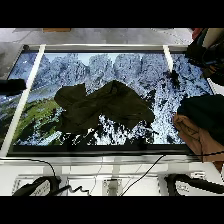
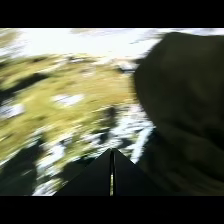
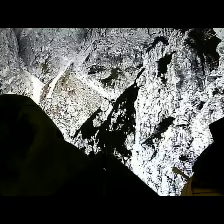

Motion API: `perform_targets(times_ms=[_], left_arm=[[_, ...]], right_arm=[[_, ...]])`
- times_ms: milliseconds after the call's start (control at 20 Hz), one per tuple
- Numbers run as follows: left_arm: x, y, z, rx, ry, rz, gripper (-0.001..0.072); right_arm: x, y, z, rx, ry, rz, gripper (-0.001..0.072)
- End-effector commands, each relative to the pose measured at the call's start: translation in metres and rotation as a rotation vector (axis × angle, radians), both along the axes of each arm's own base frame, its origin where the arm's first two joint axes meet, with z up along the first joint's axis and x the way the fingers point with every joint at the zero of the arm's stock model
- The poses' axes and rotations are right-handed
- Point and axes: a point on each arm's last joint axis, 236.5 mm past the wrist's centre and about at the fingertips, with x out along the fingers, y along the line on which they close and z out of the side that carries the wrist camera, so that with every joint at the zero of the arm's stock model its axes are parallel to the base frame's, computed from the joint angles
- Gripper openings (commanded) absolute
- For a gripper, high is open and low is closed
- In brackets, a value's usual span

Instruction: Fold the clothes and pants, and hang the long-sleeved shirts on hangers.

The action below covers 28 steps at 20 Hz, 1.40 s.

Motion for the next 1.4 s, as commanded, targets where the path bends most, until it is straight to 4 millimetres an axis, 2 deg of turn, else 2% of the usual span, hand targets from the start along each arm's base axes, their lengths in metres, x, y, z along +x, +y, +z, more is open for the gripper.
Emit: perform_targets(times_ms=[0,100,200,300,450,550,650,750,800,850,900,1000,1050,1100,1200,1250,1300,1350], left_arm=[[0.011,-0.047,0.014,-0.049,-0.076,-0.173,0.0018],[-0.001,-0.035,0.026,0.012,-0.086,-0.127,0.0018],[-0.017,-0.035,0.044,0.037,-0.132,-0.124,0.0019],[-0.041,-0.040,0.044,0.052,-0.144,-0.140,0.0019],[-0.076,-0.056,0.010,0.000,-0.104,-0.152,0.0021],[-0.092,-0.058,-0.018,-0.013,-0.060,-0.149,0.0029],[-0.098,-0.059,-0.038,-0.022,-0.016,-0.148,0.0029],[-0.099,-0.059,-0.044,-0.025,-0.004,-0.148,0.0033],[-0.098,-0.059,-0.043,-0.024,-0.007,-0.147,0.0194],[-0.097,-0.059,-0.043,-0.024,-0.011,-0.146,0.0458],[-0.096,-0.058,-0.042,-0.022,-0.019,-0.145,0.0585],[-0.093,-0.057,-0.039,-0.019,-0.033,-0.141,0.0576],[-0.092,-0.057,-0.039,-0.018,-0.036,-0.140,0.0576],[-0.093,-0.057,-0.039,-0.018,-0.036,-0.140,0.0576],[-0.093,-0.057,-0.039,-0.018,-0.036,-0.140,0.0576],[-0.092,-0.057,-0.039,-0.018,-0.036,-0.140,0.0576],[-0.093,-0.057,-0.039,-0.018,-0.036,-0.140,0.0576],[-0.093,-0.057,-0.039,-0.018,-0.036,-0.140,0.0576]], right_arm=[[0.000,0.000,0.000,0.001,0.001,0.000,0.0032],[0.000,0.000,0.000,0.001,0.001,0.000,0.0031],[0.000,0.000,0.000,0.001,0.001,0.000,0.0032],[0.000,0.000,0.000,0.001,0.001,0.000,0.0032],[0.000,0.000,0.000,0.001,0.001,0.000,0.0032],[0.000,0.000,0.000,0.001,0.001,0.000,0.0032],[0.000,0.000,0.000,0.001,0.001,0.000,0.0032],[0.000,0.000,0.000,0.001,0.000,0.000,0.0032],[0.000,0.000,0.000,0.001,-0.001,0.000,0.0032],[0.002,0.000,0.002,-0.001,-0.010,0.001,0.0032],[0.007,-0.003,0.007,-0.030,-0.040,0.013,0.0032],[0.011,-0.027,0.012,-0.186,-0.059,0.043,0.0032],[0.008,-0.044,0.004,-0.252,-0.019,0.041,0.0032],[-0.002,-0.061,-0.013,-0.304,0.067,0.058,0.0032],[-0.044,-0.096,-0.075,-0.288,0.362,0.060,0.0030],[-0.066,-0.105,-0.108,-0.209,0.485,0.048,0.0030],[-0.086,-0.100,-0.142,-0.078,0.582,0.076,0.0030],[-0.103,-0.085,-0.169,0.068,0.649,0.147,0.0029]])
